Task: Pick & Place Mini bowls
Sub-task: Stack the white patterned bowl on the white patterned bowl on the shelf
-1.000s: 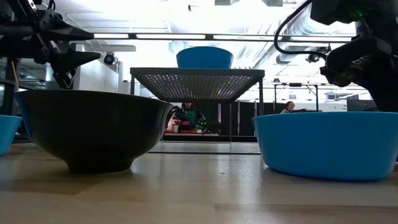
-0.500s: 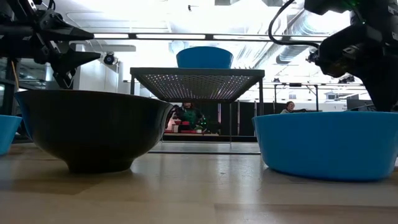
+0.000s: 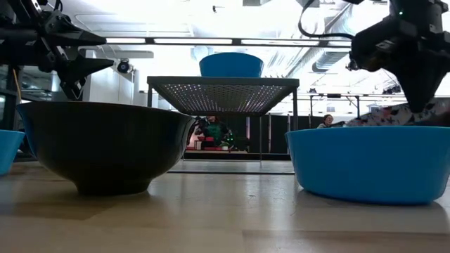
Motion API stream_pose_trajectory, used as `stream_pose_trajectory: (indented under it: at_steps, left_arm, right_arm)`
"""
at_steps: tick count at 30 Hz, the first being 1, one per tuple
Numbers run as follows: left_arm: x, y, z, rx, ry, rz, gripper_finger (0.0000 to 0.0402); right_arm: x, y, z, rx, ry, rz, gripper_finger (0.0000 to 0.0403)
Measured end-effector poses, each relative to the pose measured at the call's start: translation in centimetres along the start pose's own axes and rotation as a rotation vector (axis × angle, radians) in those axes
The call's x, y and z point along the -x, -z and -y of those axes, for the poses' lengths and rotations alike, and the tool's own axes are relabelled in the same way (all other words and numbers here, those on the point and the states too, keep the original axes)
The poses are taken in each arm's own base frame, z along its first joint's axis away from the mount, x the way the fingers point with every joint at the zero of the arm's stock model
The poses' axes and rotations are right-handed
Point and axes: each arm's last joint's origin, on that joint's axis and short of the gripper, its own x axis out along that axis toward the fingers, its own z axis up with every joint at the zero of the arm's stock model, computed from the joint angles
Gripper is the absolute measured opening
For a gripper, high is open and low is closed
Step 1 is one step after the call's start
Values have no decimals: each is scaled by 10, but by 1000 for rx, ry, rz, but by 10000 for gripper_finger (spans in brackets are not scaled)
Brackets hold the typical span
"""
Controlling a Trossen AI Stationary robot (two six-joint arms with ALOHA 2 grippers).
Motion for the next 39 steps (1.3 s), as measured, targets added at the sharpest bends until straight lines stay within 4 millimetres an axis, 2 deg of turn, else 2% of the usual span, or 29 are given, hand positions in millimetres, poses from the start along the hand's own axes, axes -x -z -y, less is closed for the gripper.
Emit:
stream_pose_trajectory:
  at_steps: [9,17,25,39]
  left_arm:
    - [0,0,0,0,0,0,190]
    - [0,0,0,0,0,0,190]
    - [0,0,0,0,0,0,190]
    - [0,0,0,0,0,0,190]
  right_arm:
    - [29,-2,-4,18,10,45,1]
    - [76,-11,-11,43,-48,135,1]
    - [123,-31,-13,68,-149,262,1]
    - [157,-64,-3,83,-223,325,0]
